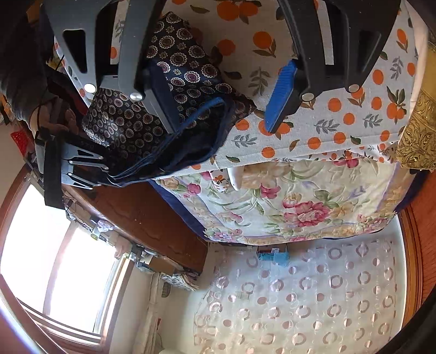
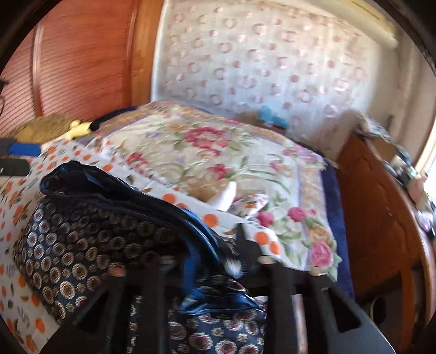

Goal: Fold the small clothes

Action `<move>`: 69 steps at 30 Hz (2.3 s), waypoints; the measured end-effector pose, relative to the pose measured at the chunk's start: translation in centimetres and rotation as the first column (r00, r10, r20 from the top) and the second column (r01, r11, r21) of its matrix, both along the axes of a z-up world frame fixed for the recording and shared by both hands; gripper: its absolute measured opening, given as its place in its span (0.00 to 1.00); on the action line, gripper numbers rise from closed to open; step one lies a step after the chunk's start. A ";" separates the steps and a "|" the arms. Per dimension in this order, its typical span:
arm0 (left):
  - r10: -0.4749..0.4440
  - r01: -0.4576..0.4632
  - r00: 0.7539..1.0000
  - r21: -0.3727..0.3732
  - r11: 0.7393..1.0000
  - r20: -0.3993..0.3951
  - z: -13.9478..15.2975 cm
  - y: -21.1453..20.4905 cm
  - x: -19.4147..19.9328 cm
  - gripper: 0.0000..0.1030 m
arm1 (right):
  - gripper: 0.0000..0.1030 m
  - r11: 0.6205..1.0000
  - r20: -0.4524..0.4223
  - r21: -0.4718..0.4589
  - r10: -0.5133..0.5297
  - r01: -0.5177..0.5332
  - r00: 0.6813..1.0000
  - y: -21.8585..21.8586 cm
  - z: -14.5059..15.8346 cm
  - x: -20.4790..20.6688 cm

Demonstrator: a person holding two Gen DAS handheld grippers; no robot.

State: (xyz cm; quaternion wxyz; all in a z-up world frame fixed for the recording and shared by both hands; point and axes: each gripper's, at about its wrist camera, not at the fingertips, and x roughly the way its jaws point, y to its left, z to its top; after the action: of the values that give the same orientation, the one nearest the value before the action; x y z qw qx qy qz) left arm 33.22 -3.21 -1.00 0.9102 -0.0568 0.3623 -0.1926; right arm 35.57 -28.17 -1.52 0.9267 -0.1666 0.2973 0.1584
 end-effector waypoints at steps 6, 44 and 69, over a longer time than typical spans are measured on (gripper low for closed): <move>-0.035 0.035 0.999 -0.002 0.999 -0.008 -0.6 -1.1 -0.9 0.64 | 0.66 0.988 -0.035 0.106 -0.105 0.108 0.994 -2.7 -0.4 -2.4; -0.102 0.099 0.995 -0.184 0.978 -0.008 1.4 1.1 -4.0 0.07 | 0.09 0.978 -0.053 0.192 0.089 -0.078 0.995 -0.2 1.9 -6.4; 0.490 -0.481 0.871 -0.136 0.866 0.043 0.9 31.4 -13.2 0.07 | 0.09 0.811 -0.036 0.081 0.584 -0.580 0.811 41.1 2.8 8.8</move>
State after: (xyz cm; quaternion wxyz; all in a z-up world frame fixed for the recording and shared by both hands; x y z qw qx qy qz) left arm 20.07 28.20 -0.07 0.9373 -0.1939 0.2891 0.0188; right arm 44.38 12.96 1.28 0.8296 -0.2139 0.2542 0.4488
